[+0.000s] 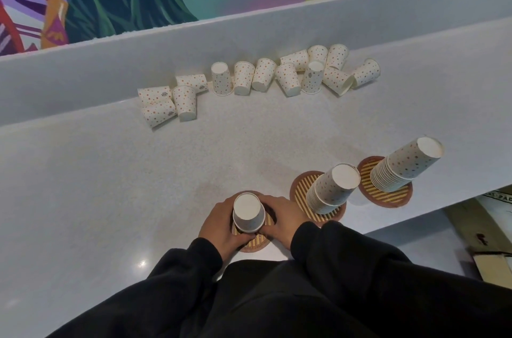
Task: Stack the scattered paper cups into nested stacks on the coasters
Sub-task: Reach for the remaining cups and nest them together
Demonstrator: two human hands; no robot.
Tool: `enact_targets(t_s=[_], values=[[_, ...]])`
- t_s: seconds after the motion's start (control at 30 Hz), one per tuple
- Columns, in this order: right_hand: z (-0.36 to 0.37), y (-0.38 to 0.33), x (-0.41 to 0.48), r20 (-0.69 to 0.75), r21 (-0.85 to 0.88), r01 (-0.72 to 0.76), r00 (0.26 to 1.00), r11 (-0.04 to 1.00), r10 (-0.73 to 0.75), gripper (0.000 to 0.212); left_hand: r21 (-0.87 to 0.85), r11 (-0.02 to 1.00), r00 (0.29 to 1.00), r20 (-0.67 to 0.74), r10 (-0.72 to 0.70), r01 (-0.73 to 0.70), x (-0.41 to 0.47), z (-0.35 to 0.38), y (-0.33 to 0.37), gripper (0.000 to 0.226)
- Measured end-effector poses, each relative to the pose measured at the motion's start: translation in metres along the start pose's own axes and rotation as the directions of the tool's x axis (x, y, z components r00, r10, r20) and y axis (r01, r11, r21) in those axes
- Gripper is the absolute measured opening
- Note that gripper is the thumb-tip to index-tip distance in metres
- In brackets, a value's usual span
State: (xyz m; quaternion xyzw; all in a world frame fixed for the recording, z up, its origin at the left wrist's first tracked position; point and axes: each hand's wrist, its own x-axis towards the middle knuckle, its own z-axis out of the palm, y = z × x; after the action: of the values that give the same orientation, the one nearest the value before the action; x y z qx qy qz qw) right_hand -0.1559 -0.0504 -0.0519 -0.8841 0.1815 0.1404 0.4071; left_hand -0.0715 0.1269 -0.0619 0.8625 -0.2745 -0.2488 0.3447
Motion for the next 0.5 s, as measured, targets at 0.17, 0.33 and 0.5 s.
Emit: enact_targets(t_s=[0.17,0.33,0.5], values=[[-0.001,-0.003,0.0,-0.01,-0.005,0.003,1.0,1.0,-0.003,0.069,-0.015,1.0,1.0,-0.008,0.011,-0.011,-0.001,-0.004,0.002,0.078],[-0.001,-0.005,0.002,0.007,-0.057,-0.044,0.999,0.997,0.045,0.07,0.004,0.999,0.999,0.01,0.034,-0.034,0.002,-0.003,-0.001,0.082],[-0.025,-0.032,-0.005,0.089,-0.159,-0.037,0.995,0.987,0.052,0.074,0.024,0.999,0.983,0.182,-0.034,0.03,0.015,-0.013,-0.01,0.116]])
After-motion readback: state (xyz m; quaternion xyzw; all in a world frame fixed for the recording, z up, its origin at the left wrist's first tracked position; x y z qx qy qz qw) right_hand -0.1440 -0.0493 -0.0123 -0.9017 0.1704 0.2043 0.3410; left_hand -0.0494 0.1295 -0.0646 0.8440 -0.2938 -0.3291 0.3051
